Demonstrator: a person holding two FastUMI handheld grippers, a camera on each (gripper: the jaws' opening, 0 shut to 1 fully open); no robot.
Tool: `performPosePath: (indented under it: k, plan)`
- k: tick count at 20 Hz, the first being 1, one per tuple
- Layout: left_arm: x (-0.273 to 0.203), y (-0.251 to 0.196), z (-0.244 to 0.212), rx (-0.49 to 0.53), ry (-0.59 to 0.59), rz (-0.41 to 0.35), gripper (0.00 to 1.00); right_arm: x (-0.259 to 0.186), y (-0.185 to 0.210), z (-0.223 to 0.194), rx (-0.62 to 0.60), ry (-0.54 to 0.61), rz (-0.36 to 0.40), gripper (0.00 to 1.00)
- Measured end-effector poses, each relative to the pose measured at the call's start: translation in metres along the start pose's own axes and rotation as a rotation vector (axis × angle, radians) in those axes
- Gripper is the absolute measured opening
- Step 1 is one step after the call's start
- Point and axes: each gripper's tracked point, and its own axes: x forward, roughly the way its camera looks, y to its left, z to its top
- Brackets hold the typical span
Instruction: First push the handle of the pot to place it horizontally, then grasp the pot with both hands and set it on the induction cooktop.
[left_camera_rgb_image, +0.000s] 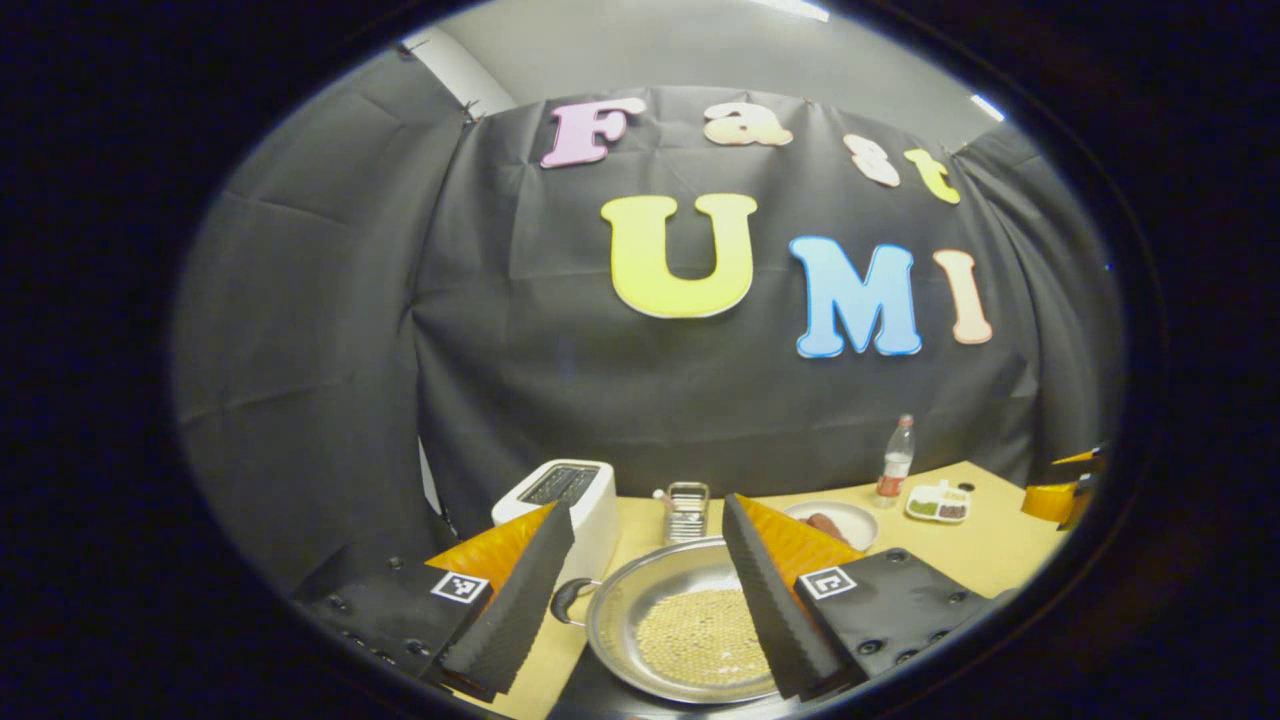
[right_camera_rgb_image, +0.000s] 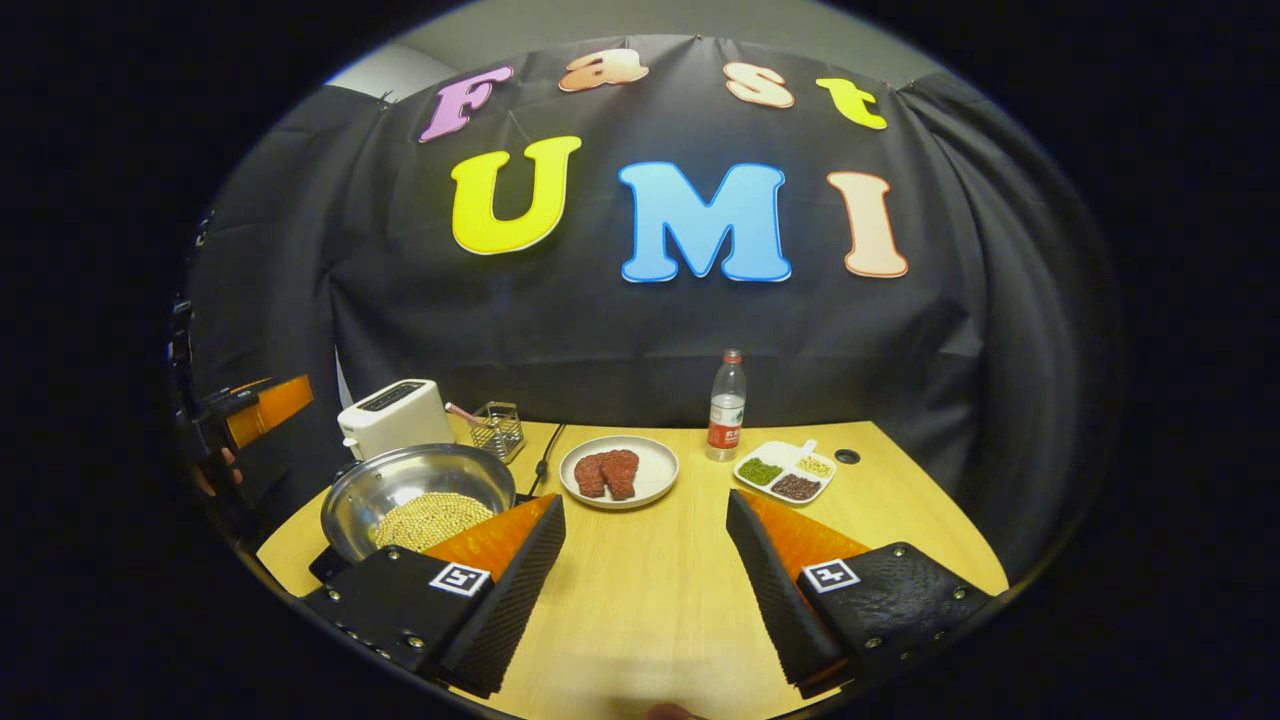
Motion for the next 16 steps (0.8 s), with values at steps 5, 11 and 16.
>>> performPosePath:
  k: [5,11,16]
  plan:
    - [-0.063,-0.079,0.026,-0.01,-0.038,-0.03,0.96,-0.059,-0.053,0.004,-0.006,-0.043,0.017,0.98]
    - [-0.139,-0.147,0.04,0.01,-0.075,-0.045,0.97,-0.128,-0.097,0.023,-0.037,-0.136,0.044,0.98]
    - [-0.189,-0.168,0.061,0.016,-0.114,-0.059,0.99,-0.166,-0.102,0.042,-0.039,-0.202,0.048,0.98]
